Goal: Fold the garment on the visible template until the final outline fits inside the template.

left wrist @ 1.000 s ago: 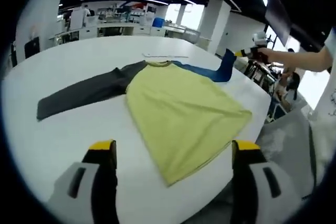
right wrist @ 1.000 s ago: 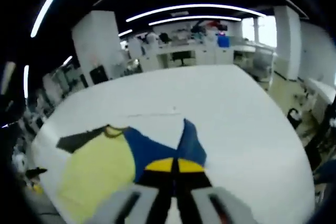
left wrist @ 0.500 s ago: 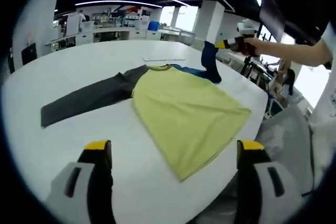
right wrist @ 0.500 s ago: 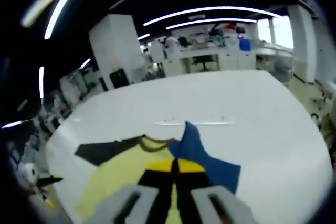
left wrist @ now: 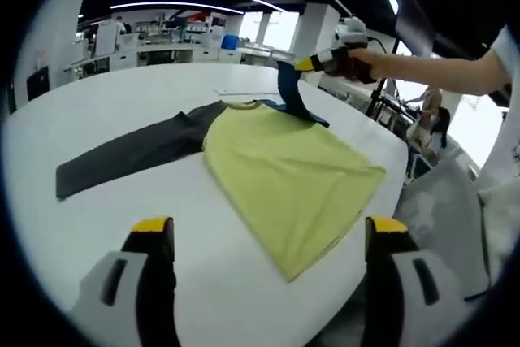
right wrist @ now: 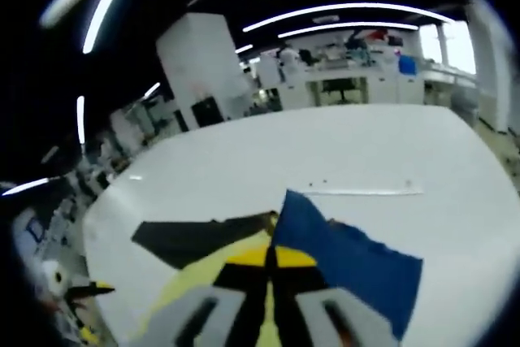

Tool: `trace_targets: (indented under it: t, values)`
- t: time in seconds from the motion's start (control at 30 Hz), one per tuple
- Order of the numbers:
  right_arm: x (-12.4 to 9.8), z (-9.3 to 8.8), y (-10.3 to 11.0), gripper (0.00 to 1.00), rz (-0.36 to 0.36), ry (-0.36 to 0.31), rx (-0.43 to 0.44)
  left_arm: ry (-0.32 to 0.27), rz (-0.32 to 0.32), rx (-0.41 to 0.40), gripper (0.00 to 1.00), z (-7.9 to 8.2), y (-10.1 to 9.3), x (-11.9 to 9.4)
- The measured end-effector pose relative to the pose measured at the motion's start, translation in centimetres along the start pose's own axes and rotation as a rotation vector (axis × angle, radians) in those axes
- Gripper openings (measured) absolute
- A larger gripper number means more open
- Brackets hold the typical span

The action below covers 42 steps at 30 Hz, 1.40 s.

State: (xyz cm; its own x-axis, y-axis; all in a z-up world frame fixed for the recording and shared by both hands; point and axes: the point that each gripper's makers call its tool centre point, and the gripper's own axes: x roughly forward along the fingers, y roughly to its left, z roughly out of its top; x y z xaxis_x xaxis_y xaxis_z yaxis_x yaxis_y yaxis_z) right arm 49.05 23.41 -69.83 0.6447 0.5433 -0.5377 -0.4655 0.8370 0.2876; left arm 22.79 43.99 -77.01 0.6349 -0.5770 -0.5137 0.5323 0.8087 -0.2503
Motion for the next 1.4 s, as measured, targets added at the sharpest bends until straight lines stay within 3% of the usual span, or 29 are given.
trace_targets:
  t: [0.37,0.63,0.77,0.97,1.4]
  values:
    - [5.3,-0.8,4.6,0.00,0.056,0.006,0.050,-0.001,-0.003,-0.023,0.93,-0.4,0.7,0.3]
    - [8.6,-2.7,8.5,0.00,0.094,0.057,-0.009,0.001,-0.005,-0.037,0.92,-0.6,0.7,0.7]
    - [10.5,-4.0,9.0,0.00,0.110,0.093,-0.009,0.002,-0.001,-0.046,0.92,-0.7,0.9,0.9]
    - [11.4,-7.1,9.5,0.00,0.112,0.166,-0.043,0.004,0.005,-0.063,0.91,-0.9,1.0,1.0]
    - [13.3,-10.5,10.2,0.00,0.122,0.262,-0.066,0.008,0.015,-0.081,0.91,-1.1,1.6,1.1]
